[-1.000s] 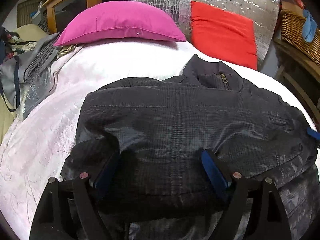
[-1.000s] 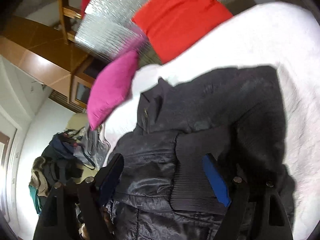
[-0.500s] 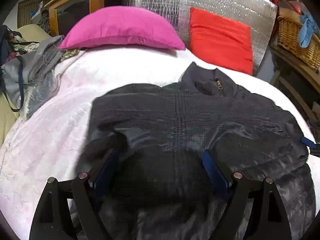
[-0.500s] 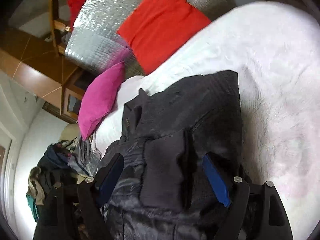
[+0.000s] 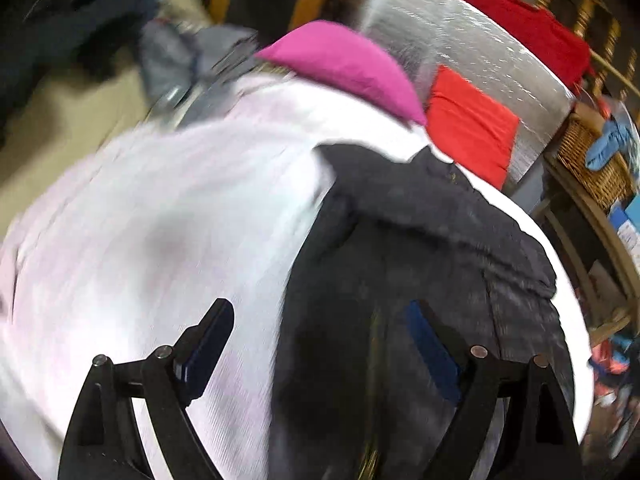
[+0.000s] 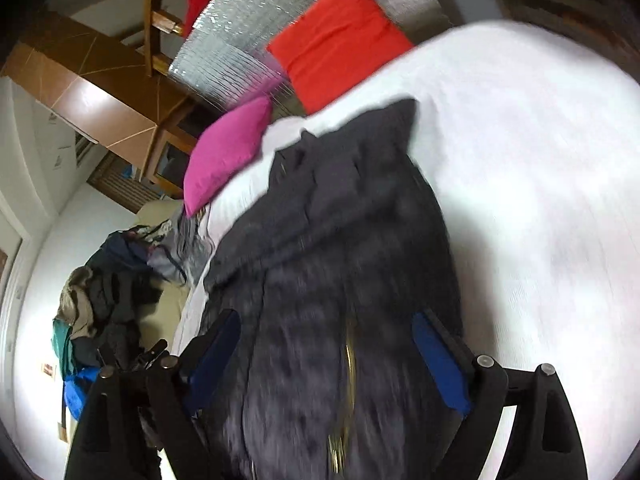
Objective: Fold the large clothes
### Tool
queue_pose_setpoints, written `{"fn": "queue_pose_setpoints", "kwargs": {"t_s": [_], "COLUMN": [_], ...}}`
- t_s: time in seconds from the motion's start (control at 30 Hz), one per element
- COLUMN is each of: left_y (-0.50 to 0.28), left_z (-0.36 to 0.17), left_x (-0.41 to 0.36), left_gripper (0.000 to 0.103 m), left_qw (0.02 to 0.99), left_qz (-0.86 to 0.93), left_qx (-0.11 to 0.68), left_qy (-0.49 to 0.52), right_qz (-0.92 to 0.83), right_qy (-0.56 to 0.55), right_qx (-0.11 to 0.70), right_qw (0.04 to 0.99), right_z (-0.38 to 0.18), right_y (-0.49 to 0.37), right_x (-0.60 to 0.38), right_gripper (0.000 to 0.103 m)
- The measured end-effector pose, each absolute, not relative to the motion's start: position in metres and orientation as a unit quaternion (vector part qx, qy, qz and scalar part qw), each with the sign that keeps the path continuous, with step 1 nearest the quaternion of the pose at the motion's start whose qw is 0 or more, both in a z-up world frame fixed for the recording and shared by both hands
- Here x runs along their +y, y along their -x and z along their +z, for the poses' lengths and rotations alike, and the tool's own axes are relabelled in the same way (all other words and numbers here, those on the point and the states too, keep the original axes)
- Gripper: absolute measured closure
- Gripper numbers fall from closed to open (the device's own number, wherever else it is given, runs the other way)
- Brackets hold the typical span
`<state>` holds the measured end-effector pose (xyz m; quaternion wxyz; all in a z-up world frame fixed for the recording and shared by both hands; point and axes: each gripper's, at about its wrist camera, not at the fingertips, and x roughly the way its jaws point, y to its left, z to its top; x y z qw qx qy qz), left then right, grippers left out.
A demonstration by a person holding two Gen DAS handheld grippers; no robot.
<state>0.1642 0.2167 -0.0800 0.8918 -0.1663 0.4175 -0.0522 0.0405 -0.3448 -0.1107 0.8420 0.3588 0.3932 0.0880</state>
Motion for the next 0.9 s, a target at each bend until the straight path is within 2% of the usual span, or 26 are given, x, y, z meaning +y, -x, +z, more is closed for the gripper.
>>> {"fn": "queue_pose_setpoints", "kwargs": {"t_s": [0.17, 0.33, 0.9], "left_y": [-0.1, -0.059, -0.054], "left_z": [-0.106, -0.121, -0.151], "left_x": [0.242, 0.259, 0.215], "left_gripper": [0.014, 0.014, 0.014], "left_qw": [0.868, 0.852, 0.82], "left_qz": [-0.061, -0.053, -0.109], "left_qx": [0.451, 0.455, 0.492], "left_qy": [0.198, 0.254, 0.271], "right_qz": [0.087, 0.096, 0.098], "right_qy": [-0.377, -0.398, -0.418], "right_qx": [0.423, 0.429, 0.441], "right_qw": [0.819, 0.805, 0.788], "right_z": [-0.146, -0.166, -0.187], "right_y": [0.024, 0.049, 0.065], "right_x": [-0.334, -0.324, -0.316], "right_gripper": [0.013, 0.013, 0.013]}}
